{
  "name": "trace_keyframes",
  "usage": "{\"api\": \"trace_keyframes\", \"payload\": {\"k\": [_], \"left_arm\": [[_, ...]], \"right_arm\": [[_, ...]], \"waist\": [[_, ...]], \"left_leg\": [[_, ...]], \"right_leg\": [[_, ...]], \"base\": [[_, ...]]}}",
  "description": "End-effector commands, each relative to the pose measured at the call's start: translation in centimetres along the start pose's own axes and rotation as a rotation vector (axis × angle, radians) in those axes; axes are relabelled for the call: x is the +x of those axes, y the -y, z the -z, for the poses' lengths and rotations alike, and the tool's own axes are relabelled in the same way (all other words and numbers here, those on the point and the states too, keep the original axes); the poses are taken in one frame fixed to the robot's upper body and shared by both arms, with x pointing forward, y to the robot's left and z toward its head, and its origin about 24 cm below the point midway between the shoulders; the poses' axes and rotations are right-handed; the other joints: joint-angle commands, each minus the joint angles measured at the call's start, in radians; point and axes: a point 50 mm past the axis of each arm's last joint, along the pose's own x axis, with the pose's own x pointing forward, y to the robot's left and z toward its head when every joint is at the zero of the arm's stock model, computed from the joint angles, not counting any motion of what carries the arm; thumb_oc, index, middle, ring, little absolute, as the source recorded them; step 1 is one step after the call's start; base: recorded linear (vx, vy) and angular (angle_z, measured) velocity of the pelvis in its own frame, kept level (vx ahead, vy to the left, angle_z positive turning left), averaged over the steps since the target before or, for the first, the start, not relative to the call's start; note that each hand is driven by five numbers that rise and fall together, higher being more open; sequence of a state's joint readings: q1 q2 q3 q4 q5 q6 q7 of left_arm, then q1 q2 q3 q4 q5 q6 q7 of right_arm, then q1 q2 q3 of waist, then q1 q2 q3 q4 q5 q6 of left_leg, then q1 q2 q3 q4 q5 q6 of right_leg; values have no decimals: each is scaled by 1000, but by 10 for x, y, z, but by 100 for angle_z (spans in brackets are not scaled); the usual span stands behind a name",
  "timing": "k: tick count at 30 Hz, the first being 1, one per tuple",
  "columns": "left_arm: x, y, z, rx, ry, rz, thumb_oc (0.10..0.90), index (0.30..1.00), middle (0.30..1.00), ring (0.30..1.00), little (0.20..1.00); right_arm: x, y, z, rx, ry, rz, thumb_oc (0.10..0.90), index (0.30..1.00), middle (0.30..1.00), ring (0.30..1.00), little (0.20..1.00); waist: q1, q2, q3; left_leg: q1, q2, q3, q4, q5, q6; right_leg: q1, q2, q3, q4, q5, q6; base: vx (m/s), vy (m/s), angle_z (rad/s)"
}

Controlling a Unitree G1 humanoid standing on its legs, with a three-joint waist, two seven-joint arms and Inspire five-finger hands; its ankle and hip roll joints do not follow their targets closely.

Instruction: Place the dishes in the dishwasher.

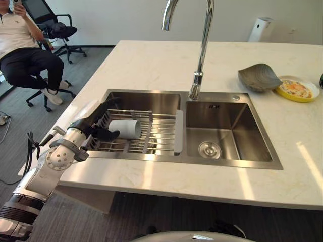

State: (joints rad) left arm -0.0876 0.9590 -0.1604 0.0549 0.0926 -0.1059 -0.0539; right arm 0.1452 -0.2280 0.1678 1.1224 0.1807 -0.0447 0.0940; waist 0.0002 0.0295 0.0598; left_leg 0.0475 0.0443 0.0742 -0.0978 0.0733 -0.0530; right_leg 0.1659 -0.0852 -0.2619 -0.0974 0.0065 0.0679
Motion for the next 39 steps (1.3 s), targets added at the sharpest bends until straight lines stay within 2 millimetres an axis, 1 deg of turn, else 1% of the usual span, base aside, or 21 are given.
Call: {"api": "trace_keyframes", "payload": {"k": [1, 2, 5, 7, 8, 9, 11, 13, 15, 22, 30, 39], "left_arm": [[15, -59, -33, 132, 144, -199, 800, 900, 900, 900, 900], [20, -56, -27, 177, 112, -187, 800, 900, 900, 900, 900], [23, -53, -25, 201, 101, -174, 800, 900, 900, 900, 900], [25, -53, -21, 285, 81, -164, 800, 900, 900, 900, 900], [26, -53, -21, 285, 81, -164, 800, 900, 900, 900, 900], [27, -58, -21, 397, 79, -181, 800, 900, 900, 900, 900], [29, -58, -23, 434, 88, -184, 800, 900, 900, 900, 900], [29, -58, -18, 531, 66, -205, 800, 900, 900, 900, 900], [30, -56, -13, 571, 50, -220, 800, 900, 900, 900, 900], [34, -49, -6, 608, 17, -217, 800, 900, 900, 900, 900], [37, -41, 13, 607, -78, -209, 800, 900, 900, 900, 900], [42, -30, 17, 559, -99, -192, 800, 900, 900, 900, 900]], "right_arm": [[-9, -9, 43, -39, -156, -49, 800, 900, 900, 900, 900], [-9, -5, 44, -39, -158, -37, 800, 900, 900, 900, 900], [-9, -4, 43, -38, -152, -31, 800, 900, 900, 900, 900], [-9, -2, 40, -37, -142, -25, 800, 900, 900, 900, 900], [-9, -3, 40, -36, -142, -25, 800, 900, 900, 900, 900], [-9, 0, 39, -39, -133, -19, 800, 900, 900, 900, 900], [-9, -1, 38, -35, -127, -16, 800, 900, 900, 900, 900], [-8, -2, 36, -26, -116, -8, 800, 900, 900, 900, 900], [-8, -2, 35, -22, -109, -3, 800, 900, 900, 900, 900], [-9, 2, 37, -2, -111, 22, 800, 900, 900, 900, 900], [-8, 5, 34, 1, -104, 33, 800, 900, 900, 900, 900], [-8, 9, 33, 8, -103, 51, 800, 900, 900, 900, 900]], "waist": [[22, 8, 18], [18, 8, 19], [15, 8, 19], [12, 7, 18], [13, 7, 18], [6, 7, 20], [8, 5, 20], [6, 2, 21], [4, 1, 22], [-4, 0, 22], [-15, 0, 18], [-23, 0, 18]], "left_leg": [[36, 90, 49, 11, -49, -80], [33, 90, 50, 11, -48, -80], [32, 90, 52, 11, -49, -80], [32, 89, 57, 11, -51, -79], [32, 89, 57, 11, -51, -79], [33, 90, 60, 11, -53, -80], [34, 90, 62, 11, -54, -79], [35, 91, 67, 11, -58, -79], [37, 92, 69, 11, -60, -78], [45, 93, 77, 11, -67, -76], [57, 96, 85, 11, -74, -75], [62, 96, 90, 11, -78, -75]], "right_leg": [[-74, -132, 8, 10, 52, 164], [-79, -133, 8, 10, 55, 165], [-83, -133, 12, 10, 56, 166], [-88, -132, 15, 10, 58, 168], [-88, -132, 16, 10, 58, 168], [-91, -132, 18, 10, 59, 168], [-92, -131, 21, 10, 59, 169], [-95, -131, 26, 10, 60, 170], [-97, -131, 31, 10, 59, 171], [-101, -128, 41, 10, 58, 170], [-102, -126, 52, 10, 56, 169], [-101, -123, 59, 10, 52, 168]], "base": [[0, 0, 0], [0, 0, 0], [0, 0, 0], [0, 0, 0], [0, 0, 0], [0, 0, 0], [0, 0, 0], [7, 6, -7], [12, 4, -11], [8, 9, -5], [17, 6, -5], [4, 2, -3]]}}
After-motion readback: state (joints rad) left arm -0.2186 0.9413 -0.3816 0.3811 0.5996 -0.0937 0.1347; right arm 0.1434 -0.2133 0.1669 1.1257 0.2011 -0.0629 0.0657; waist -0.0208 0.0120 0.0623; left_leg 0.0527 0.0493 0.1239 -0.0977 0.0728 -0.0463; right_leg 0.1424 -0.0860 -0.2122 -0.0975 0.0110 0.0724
